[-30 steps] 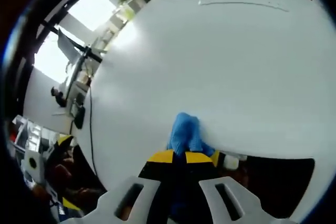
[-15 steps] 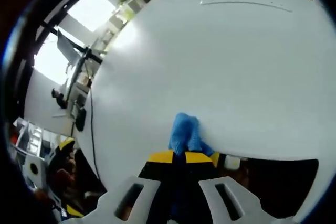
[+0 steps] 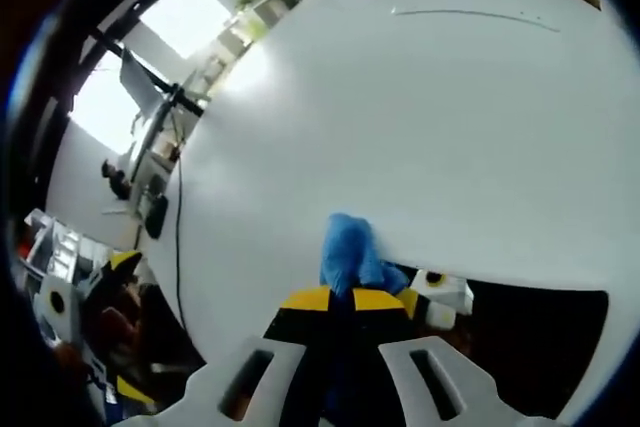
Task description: Wipe the mirror surface with the cleaning cloth until all visible marks leave the cleaned area.
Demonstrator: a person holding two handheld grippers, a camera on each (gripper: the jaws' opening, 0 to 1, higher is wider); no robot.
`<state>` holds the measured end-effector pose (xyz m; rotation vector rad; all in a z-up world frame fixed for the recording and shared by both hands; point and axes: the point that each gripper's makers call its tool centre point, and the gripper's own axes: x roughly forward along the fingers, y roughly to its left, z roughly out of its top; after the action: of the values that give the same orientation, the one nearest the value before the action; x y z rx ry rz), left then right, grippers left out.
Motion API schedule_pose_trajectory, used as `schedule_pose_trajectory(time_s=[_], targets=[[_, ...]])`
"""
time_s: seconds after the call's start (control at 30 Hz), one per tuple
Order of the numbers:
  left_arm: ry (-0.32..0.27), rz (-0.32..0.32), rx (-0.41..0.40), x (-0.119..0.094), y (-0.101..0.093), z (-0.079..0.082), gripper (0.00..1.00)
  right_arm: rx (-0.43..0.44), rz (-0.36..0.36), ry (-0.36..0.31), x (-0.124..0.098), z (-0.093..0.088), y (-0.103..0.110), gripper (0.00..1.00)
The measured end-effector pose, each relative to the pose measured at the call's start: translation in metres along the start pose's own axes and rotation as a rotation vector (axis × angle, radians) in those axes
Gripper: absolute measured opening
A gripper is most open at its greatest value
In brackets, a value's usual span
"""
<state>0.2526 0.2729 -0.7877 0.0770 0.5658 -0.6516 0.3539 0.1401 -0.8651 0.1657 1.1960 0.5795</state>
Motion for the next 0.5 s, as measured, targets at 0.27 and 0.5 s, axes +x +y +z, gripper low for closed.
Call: schedule_pose_trajectory(time_s=[0.27,0.5], targets=[[-0.003,-0.002,0.009,-0.001,-0.004,0.003,1.0,-0.029,0.006,0.012,-0.004,-0.013,0.005,0.0],[-0.001,0.007,0.021,-0.003,-0.006,0.001,1.0,-0.024,0.016,0.029,-0.008,-0.025,0.009,0.0]])
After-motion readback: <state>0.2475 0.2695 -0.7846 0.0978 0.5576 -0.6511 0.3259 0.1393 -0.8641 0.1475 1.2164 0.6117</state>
